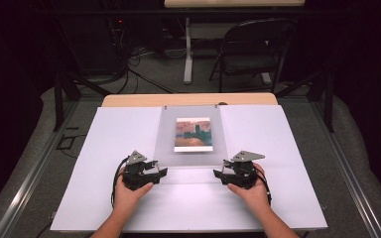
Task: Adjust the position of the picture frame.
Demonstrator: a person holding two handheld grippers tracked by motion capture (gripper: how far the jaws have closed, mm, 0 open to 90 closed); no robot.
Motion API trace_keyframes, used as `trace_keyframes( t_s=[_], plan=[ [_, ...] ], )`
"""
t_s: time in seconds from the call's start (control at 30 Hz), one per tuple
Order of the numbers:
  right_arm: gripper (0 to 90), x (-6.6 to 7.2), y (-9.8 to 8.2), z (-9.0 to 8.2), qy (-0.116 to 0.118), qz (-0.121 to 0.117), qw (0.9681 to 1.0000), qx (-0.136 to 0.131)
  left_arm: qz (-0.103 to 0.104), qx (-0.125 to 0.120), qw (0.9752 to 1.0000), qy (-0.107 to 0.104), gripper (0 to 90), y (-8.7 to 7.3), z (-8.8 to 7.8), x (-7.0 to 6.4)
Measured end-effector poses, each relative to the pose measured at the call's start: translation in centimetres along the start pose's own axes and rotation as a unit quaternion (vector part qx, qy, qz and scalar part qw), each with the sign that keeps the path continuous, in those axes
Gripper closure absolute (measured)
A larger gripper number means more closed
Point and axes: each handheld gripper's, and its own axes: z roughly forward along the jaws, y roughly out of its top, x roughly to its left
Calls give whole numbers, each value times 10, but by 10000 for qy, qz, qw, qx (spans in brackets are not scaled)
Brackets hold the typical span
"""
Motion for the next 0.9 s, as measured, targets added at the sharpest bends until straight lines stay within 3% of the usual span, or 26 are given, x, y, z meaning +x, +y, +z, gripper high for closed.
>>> trace_keyframes(
  t_s=[0.33, 0.43, 0.5, 0.67, 0.83, 0.9],
  plan=[
    [404, 3, 0, -4, 0, -44, 10000, 21, 17, 42, 10000, -48, 390, -2, -7, -3],
    [403, 8, 0, -10, -101, -131, 9998, 64, 22, 25, 10000, -88, 391, -5, -12, -6],
    [404, 12, 0, -14, -173, -270, 9994, 88, 77, 9, 9999, -102, 386, -6, -16, -8],
    [405, 18, -4, -28, -125, -313, 9994, 73, 211, 58, 9997, -93, 369, -11, -25, -13],
    [403, 18, -9, -42, -213, -455, 9987, 70, 380, -33, 9993, 46, 368, -13, -35, -15],
    [401, 16, -11, -47, -201, -403, 9990, 44, 459, -47, 9989, 129, 367, -14, -38, -14]
  ],
)
